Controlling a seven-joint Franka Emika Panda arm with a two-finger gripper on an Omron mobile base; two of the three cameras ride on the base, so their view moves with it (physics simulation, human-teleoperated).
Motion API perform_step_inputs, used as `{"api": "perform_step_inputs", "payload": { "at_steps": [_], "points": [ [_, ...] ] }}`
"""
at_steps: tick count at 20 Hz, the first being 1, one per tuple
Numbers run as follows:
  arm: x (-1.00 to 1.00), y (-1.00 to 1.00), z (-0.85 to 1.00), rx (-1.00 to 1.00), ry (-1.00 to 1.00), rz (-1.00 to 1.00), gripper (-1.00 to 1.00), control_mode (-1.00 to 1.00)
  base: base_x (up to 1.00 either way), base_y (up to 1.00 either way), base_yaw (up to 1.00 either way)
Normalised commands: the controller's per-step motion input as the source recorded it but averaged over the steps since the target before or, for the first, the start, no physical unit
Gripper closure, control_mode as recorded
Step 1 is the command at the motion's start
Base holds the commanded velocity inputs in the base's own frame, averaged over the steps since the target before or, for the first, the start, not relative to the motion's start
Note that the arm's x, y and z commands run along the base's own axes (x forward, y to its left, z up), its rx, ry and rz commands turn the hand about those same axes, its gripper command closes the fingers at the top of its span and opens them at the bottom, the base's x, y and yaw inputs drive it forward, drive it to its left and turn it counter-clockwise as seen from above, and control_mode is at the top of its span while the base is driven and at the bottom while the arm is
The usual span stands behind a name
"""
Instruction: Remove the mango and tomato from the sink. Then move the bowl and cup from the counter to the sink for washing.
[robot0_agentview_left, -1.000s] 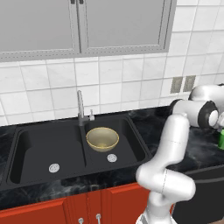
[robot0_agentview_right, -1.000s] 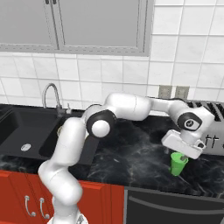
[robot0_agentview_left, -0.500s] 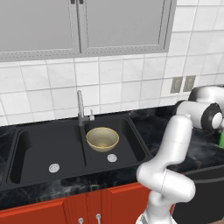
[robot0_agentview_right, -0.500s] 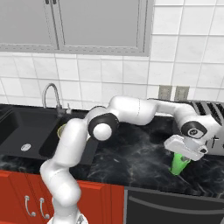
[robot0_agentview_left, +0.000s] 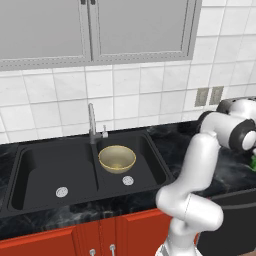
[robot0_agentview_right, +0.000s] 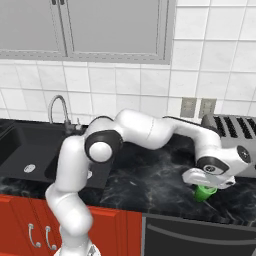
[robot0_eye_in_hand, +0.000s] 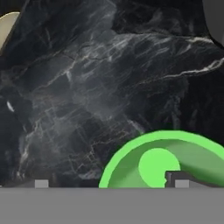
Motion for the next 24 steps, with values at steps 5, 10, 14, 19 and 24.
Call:
{"api": "perform_step_inputs", "payload": {
  "at_steps": [5,10,14,19,24],
  "points": [
    [0.0,0.43,0.0,-0.32,-0.04,-0.11,1.0,-1.0,0.0,0.0,0.0],
    [0.0,0.34,-0.08,-0.31,-0.02,-0.15,1.0,-1.0,0.0,0.0,0.0],
    [0.0,0.27,-0.16,-0.29,0.0,-0.18,1.0,-1.0,0.0,0.0,0.0],
    [0.03,0.2,-0.09,-0.21,0.08,-0.2,1.0,-1.0,0.0,0.0,0.0],
    [0.22,0.06,-0.03,-0.15,0.08,-0.2,1.0,-1.0,0.0,0.0,0.0]
  ]
}}
